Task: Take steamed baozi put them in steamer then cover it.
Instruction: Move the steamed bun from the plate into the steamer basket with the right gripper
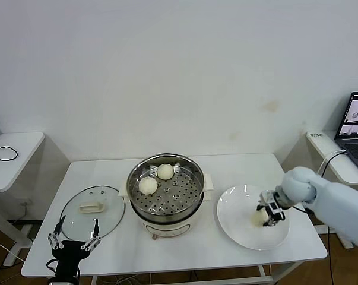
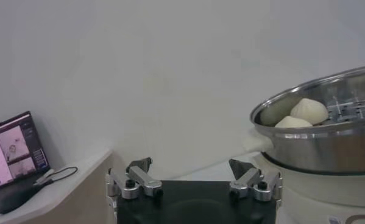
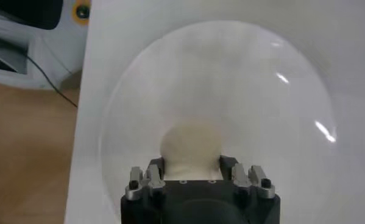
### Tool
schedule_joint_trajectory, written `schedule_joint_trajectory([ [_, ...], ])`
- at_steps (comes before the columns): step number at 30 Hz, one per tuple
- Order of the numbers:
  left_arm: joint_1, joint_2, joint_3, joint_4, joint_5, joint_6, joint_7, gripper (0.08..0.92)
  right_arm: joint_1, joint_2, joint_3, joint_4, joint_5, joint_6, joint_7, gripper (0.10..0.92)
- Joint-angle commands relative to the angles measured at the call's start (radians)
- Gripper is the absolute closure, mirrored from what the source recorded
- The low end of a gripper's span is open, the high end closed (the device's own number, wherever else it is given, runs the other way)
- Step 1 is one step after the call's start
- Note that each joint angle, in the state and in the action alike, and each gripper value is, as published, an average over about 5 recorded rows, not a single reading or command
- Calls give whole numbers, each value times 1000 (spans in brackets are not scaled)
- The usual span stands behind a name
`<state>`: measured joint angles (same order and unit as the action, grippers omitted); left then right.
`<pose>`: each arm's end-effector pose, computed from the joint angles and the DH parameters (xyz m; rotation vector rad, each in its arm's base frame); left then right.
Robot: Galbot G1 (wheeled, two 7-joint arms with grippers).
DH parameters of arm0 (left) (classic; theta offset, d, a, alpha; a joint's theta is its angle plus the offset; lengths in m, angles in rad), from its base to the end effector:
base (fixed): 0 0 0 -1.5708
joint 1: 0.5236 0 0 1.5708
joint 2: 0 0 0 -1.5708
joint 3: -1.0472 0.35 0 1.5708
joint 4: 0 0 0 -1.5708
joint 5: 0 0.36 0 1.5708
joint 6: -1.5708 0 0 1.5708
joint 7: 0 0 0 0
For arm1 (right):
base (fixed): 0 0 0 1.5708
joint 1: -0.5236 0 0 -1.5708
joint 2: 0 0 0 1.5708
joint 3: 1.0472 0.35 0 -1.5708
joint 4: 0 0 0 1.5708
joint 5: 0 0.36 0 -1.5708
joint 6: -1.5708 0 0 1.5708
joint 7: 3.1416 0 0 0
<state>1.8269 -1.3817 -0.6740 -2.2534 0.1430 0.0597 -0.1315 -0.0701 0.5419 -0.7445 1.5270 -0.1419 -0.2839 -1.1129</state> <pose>0.1171 0.0642 -0.2744 0.1817 -2.9636 -0.5912 0.4601 -0.1363 -0.1812 1.3055 -1.3395 1.4324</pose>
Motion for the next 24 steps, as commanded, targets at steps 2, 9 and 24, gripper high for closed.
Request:
schedule_joint_trajectory([
  [2, -4, 3, 1, 3, -1, 1, 1, 177, 315, 17, -78, -11, 115, -4, -22, 448],
  [9, -9, 6, 3, 11, -6, 1, 1, 177, 561, 131, -229, -22, 203, -20, -19, 443],
  [24, -19, 8, -5, 22, -15, 2, 1, 177, 711, 485, -388, -16, 347, -68, 75, 440],
])
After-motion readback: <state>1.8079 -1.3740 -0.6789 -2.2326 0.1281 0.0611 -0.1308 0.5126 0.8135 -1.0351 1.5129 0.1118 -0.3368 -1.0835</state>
